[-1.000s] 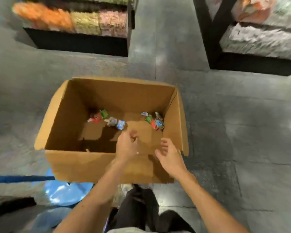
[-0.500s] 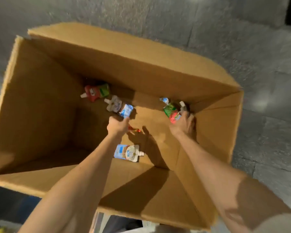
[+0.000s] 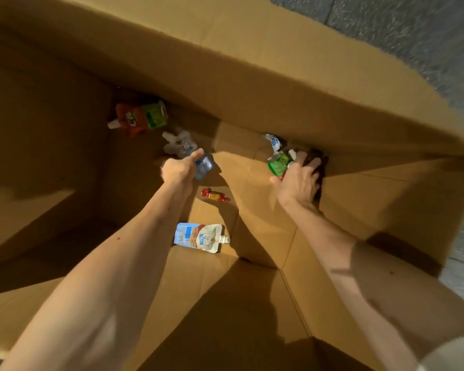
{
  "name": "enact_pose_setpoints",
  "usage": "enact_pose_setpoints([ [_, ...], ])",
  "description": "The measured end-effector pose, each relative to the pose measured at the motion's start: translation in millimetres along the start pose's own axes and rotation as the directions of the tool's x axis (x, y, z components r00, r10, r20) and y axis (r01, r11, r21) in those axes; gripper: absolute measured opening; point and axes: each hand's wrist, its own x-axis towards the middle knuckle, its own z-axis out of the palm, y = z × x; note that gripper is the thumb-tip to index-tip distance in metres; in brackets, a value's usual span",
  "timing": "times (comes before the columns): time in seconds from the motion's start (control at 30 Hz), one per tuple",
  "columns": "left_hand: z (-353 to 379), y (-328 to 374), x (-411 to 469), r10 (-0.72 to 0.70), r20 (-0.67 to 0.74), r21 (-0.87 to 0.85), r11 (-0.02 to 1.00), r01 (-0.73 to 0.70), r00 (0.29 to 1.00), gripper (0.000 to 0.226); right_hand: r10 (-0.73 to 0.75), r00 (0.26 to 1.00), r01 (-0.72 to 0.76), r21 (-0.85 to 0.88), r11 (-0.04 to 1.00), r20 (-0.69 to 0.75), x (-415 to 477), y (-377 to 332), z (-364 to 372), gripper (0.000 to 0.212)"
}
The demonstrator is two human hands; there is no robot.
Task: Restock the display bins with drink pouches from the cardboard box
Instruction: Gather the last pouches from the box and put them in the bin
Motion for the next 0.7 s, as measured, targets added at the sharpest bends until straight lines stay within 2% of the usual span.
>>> enact_pose_setpoints([
  [0.07, -19.5, -2.8, -9.8, 0.08, 0.044, 0.105, 0.991, -0.084, 0.996, 0.041, -0.025, 1.0, 0.025, 0.013, 1.0, 0.008, -5.7, -2.4, 0.2, 0.077],
  [0.1, -31.4, -4.1, -14.6, 0.127, 0.12, 0.182, 0.972, -0.147, 0.985, 0.037, -0.043, 0.999, 0.042, 0.01, 0.999, 0.022, -9.7, -3.7, -0.3, 0.076],
  [0.13, -44.0, -7.0, -15.6, 0.179, 0.224, 0.291, 0.926, -0.241, 0.958, 0.032, -0.059, 0.997, 0.058, 0.005, 0.998, 0.045, -14.7, -5.3, -1.2, 0.075],
  [0.17, -55.3, -11.2, -14.3, 0.203, 0.347, 0.452, 0.819, -0.353, 0.915, 0.028, -0.076, 0.995, 0.077, -0.004, 0.997, 0.07, -20.6, -6.6, -2.1, 0.073],
  [0.2, -63.7, -14.5, -14.5, 0.197, 0.461, 0.61, 0.638, -0.47, 0.866, 0.029, -0.1, 0.991, 0.101, -0.016, 0.995, 0.091, -26.7, -7.2, -2.5, 0.07],
  [0.23, -68.0, -18.1, -16.3, 0.158, 0.552, 0.721, 0.402, -0.564, 0.819, 0.034, -0.126, 0.986, 0.13, -0.03, 0.991, 0.112, -33.2, -7.6, -1.9, 0.067],
  [0.27, -69.5, -23.5, -17.9, 0.095, 0.613, 0.765, 0.177, -0.62, 0.784, 0.04, -0.151, 0.979, 0.157, -0.034, 0.987, 0.135, -40.0, -8.7, -0.8, 0.064],
  [0.3, -68.8, -30.3, -19.3, 0.029, 0.654, 0.756, 0.002, -0.654, 0.756, 0.045, -0.167, 0.973, 0.172, -0.021, 0.985, 0.16, -47.5, -10.1, 0.2, 0.061],
  [0.37, -64.2, -47.3, -22.2, -0.064, 0.697, 0.693, -0.195, -0.693, 0.715, 0.053, -0.186, 0.961, 0.18, 0.046, 0.983, 0.205, -60.2, -13.5, 5.1, 0.058],
  [0.5, -50.2, -77.3, -25.6, -0.113, 0.715, 0.618, -0.359, -0.699, 0.69, 0.061, -0.198, 0.943, 0.169, 0.128, 0.977, 0.266, -81.0, -17.6, 19.1, 0.057],
  [0.6, -46.5, -82.4, -29.2, -0.064, 0.729, 0.59, -0.446, -0.673, 0.682, 0.053, -0.189, 0.929, 0.144, 0.161, 0.976, 0.317, -91.1, -15.4, 24.8, 0.056],
  [0.7, -54.4, -80.7, -26.1, 0.005, 0.747, 0.59, -0.464, -0.661, 0.664, 0.048, -0.137, 0.921, 0.065, 0.201, 0.977, 0.365, -96.6, -11.6, 27.1, 0.05],
])
